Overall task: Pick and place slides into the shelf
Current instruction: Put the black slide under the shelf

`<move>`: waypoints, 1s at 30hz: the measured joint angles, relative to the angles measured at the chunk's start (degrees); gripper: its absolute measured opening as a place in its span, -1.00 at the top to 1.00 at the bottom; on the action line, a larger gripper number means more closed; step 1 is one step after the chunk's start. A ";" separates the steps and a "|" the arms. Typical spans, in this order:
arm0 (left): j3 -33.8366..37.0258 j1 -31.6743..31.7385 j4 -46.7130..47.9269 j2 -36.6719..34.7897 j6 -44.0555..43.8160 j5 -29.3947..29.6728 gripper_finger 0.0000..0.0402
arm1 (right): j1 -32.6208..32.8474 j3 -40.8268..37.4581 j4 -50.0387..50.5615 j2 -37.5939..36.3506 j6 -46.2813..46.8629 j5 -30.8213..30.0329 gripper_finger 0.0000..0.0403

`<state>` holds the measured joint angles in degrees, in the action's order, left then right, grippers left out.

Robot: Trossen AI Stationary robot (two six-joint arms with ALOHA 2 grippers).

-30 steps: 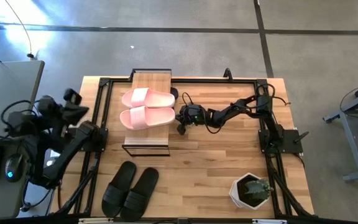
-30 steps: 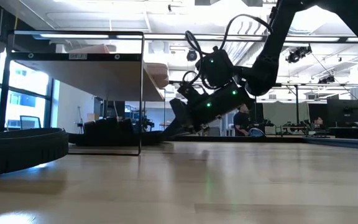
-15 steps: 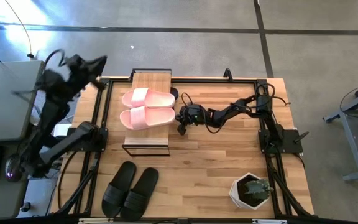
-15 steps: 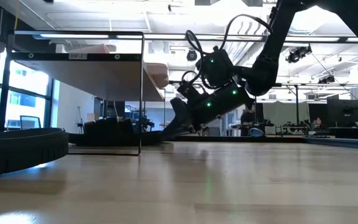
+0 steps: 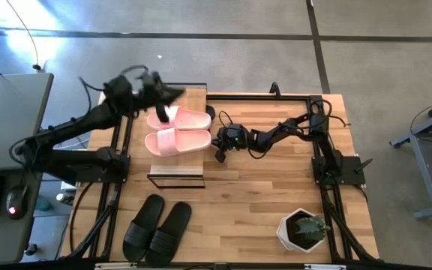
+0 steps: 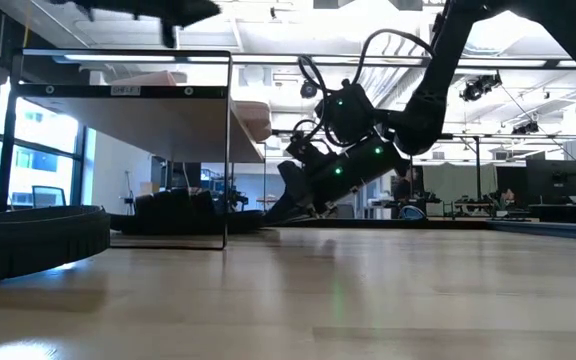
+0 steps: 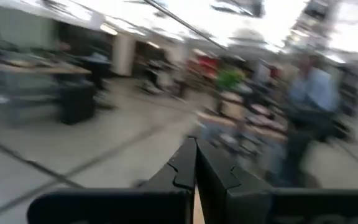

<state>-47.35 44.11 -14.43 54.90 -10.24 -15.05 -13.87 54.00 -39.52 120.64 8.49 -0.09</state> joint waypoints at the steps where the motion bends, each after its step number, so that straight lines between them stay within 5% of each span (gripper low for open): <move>1: -0.30 -2.50 1.13 0.61 0.41 -0.84 1.00 | 0.00 0.02 0.13 0.00 -0.08 0.18 1.00; 10: -1.14 -31.37 13.52 -5.50 6.41 -0.38 1.00 | 0.07 0.04 1.20 0.00 -1.05 2.64 1.00; 13: -1.16 -43.61 19.84 -8.48 8.75 9.10 1.00 | 0.10 0.04 1.21 0.00 -1.07 3.44 1.00; 21: -1.14 -75.49 32.95 -6.94 8.49 46.10 1.00 | 0.09 0.04 1.90 0.00 -1.31 3.78 1.00; 26: -1.14 -88.12 32.28 -2.39 8.71 55.74 1.00 | 0.09 0.04 3.12 0.00 -1.22 3.95 1.00; 30: -1.14 -93.65 31.60 1.23 8.04 56.70 1.00 | 0.09 0.04 3.38 0.00 -1.05 4.08 1.00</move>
<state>-48.49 -49.54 17.17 56.12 -2.20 41.65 -13.78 54.04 -36.14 120.64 7.44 3.99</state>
